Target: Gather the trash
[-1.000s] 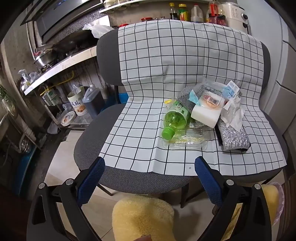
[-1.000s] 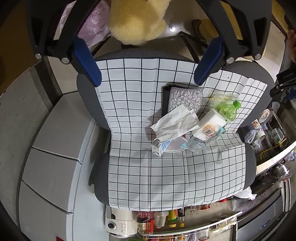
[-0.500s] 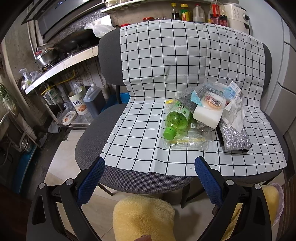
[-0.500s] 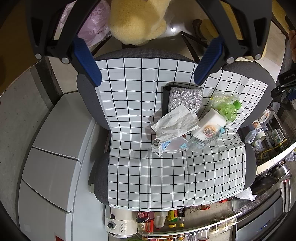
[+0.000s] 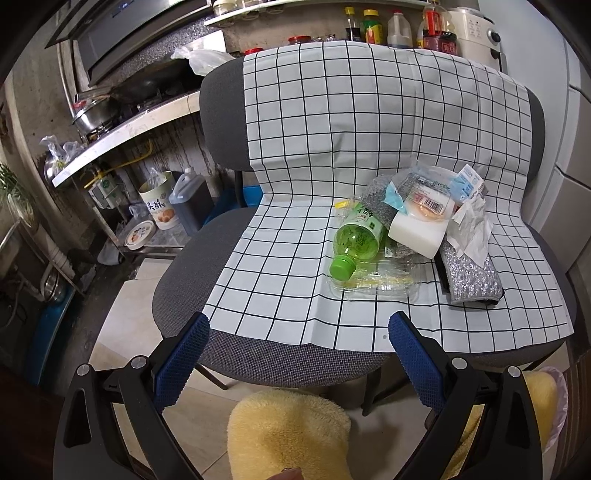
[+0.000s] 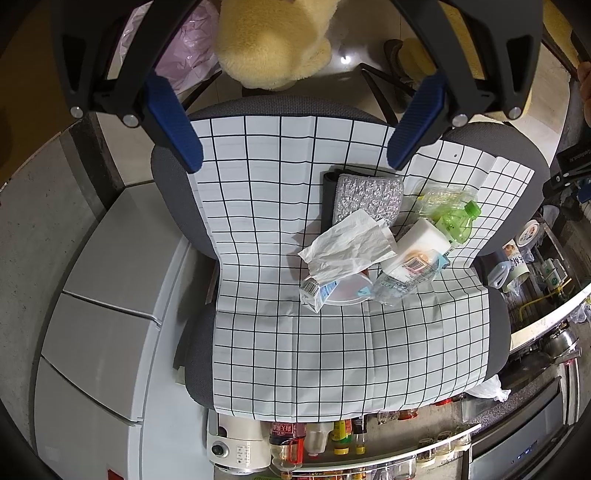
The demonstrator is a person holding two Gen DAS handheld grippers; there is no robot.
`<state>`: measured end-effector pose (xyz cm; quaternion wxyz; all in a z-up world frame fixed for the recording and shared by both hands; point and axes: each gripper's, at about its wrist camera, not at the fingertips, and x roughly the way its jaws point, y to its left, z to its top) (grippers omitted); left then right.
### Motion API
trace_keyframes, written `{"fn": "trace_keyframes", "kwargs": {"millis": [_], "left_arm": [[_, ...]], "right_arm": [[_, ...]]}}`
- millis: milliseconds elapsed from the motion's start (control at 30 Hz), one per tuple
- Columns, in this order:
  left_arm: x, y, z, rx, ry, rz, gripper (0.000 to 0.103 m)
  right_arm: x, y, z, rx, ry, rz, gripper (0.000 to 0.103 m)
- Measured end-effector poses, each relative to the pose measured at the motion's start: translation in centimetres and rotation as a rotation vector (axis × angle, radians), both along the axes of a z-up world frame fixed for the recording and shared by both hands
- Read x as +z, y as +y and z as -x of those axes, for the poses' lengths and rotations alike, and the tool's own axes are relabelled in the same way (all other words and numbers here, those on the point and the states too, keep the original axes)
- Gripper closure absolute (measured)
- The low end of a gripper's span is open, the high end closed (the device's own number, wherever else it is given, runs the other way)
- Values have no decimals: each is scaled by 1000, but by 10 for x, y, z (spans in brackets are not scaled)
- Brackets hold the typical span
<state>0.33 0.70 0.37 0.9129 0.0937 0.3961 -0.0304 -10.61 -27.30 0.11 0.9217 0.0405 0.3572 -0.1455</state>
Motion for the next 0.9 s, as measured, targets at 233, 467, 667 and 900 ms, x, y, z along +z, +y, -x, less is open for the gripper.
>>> {"fn": "trace_keyframes", "kwargs": {"millis": [233,467,667,900], "left_arm": [[0,0,0,1,0,0,7],[0,0,0,0,0,-1,7],[0,0,0,1,1,0,7],[0,0,0,1,0,0,7]], "right_arm": [[-1,0,0,-1,-1,-1,6],[-2,-1,0,-3,0,-1,6],[-4,-2,1,-8,-2,-3,6],[-4,-2,1,-9,0,-4,6]]}}
